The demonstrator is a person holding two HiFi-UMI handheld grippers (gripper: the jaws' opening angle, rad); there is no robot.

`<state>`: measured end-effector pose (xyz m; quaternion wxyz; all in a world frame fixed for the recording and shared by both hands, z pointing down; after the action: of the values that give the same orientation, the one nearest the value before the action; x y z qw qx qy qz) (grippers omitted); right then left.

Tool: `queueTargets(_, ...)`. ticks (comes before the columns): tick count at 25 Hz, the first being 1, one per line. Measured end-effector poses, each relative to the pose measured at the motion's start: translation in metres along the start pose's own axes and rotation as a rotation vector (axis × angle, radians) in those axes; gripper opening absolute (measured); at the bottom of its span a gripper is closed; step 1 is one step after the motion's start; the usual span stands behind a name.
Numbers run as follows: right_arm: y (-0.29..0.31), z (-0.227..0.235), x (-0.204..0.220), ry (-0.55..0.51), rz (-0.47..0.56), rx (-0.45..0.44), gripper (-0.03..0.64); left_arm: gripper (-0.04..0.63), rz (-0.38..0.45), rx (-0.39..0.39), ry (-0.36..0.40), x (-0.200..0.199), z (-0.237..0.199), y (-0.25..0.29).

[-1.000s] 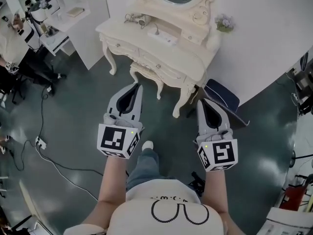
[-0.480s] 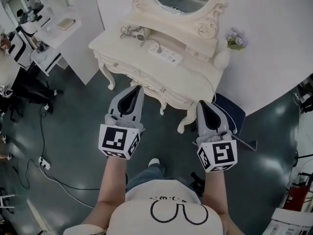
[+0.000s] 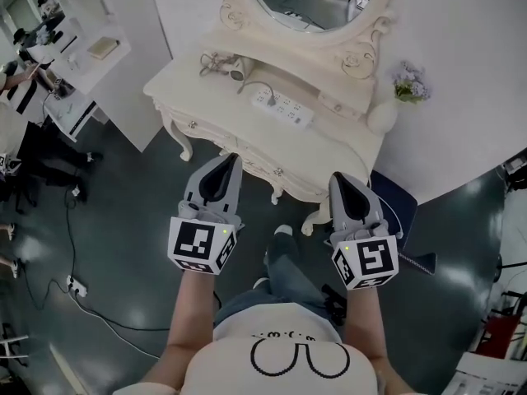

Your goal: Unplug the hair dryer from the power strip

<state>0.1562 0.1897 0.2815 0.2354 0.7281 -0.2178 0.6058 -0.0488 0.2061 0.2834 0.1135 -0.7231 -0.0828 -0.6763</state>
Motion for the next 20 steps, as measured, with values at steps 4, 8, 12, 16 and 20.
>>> queueTargets(4,0.033,0.01,0.005,0.011,0.006,-0.014,0.0,-0.002,-0.008,-0.004,-0.008,0.006,-0.017,0.026)
queueTargets(8,0.076,0.028,0.014,0.027,0.0,-0.024,-0.002,-0.002,-0.016,-0.003,-0.018,0.012,-0.034,0.065)
queueTargets(12,0.126,0.051,0.033,0.057,-0.014,-0.021,0.0,-0.002,-0.035,0.019,-0.025,0.028,-0.054,0.113)
queueTargets(16,0.175,0.076,0.041,0.083,-0.038,-0.014,0.0,-0.002,-0.102,0.07,-0.06,0.046,-0.074,0.17)
queueTargets(20,0.215,0.102,0.048,0.102,-0.057,0.008,0.0,0.008,-0.182,0.107,-0.1,0.068,-0.093,0.223)
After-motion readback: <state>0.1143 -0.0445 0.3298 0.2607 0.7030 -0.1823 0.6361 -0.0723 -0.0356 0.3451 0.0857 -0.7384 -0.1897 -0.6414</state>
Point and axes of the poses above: the fingertips, and each gripper's own axes: y forward along the fingers, z to its right, x out of its underside, the point moved 4 cm from there along -y, backward along the fingers, and after that the axes turned 2 degrees about -y, right-handed, at the moved point
